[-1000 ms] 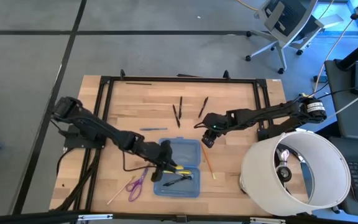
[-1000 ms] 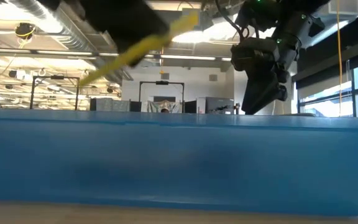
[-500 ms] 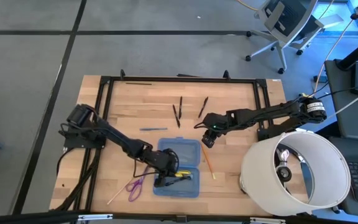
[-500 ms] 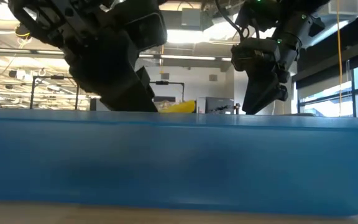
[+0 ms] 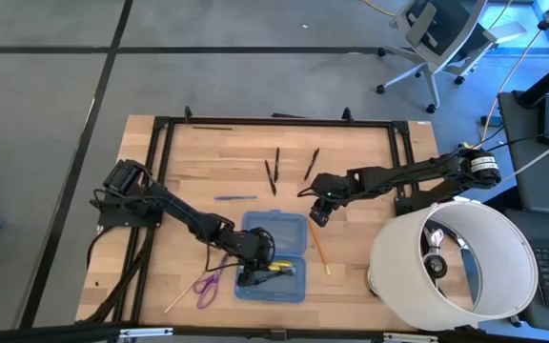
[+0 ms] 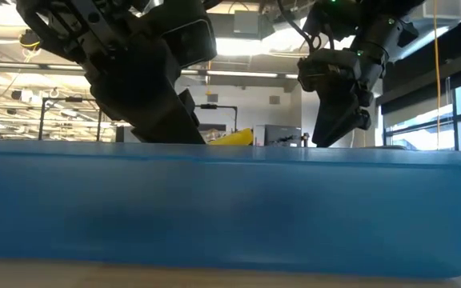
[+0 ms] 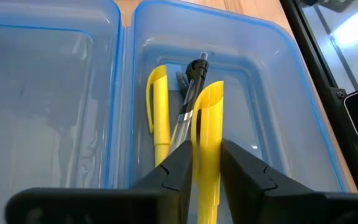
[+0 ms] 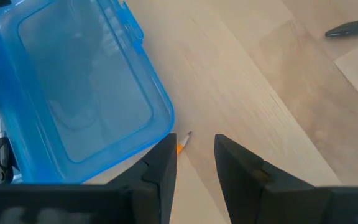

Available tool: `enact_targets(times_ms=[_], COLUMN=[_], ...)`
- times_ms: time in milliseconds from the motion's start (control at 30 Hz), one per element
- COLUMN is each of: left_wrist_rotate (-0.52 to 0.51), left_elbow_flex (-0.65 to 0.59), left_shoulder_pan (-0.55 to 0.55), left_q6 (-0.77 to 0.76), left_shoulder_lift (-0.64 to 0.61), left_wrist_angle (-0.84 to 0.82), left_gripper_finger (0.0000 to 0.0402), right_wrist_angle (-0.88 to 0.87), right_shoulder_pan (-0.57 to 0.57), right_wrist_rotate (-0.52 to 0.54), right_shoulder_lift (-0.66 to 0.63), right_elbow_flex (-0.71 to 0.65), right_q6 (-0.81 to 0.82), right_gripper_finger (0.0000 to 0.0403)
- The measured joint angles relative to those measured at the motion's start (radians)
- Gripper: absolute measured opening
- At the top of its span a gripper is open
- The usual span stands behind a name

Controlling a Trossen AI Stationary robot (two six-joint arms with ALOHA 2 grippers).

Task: Pick & place school supplies into a supply box
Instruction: Put the yellow pen into the blue supply box, then put the blue pen into the blue supply box

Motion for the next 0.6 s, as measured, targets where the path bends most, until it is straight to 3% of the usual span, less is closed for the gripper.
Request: enact_targets(times_ms=[233, 333, 467, 600], left_wrist_rotate=[0.001, 0.049, 0.165, 0.178], left_elbow_flex=[0.0, 0.0, 0.0, 0.0], left_shoulder_pan=[0.001, 0.009, 0.049, 0.111], left_q6=[0.035, 0.036, 0.107, 0.162], left_shoulder_lift=[0.0, -0.023, -0.116, -0.252], left_wrist_angle=[0.0, -0.009, -0.038, -0.146], left_gripper_finger=[0.0143, 0.0161, 0.0168, 0.0166], right_wrist_angle=[0.0, 0.0, -0.002, -0.003], right_shoulder_pan=[0.0, 0.0, 0.0, 0.0], right_wrist_rotate=[0.0, 0.0, 0.0, 0.0], right_shoulder_lift=[0.0, 0.0, 0.0, 0.0], right_elbow_flex=[0.0, 0.0, 0.0, 0.0], right_q6=[-0.023, -0.026, -0.026, -0.026], right_gripper_finger=[0.0113, 0.0113, 0.0113, 0.0113])
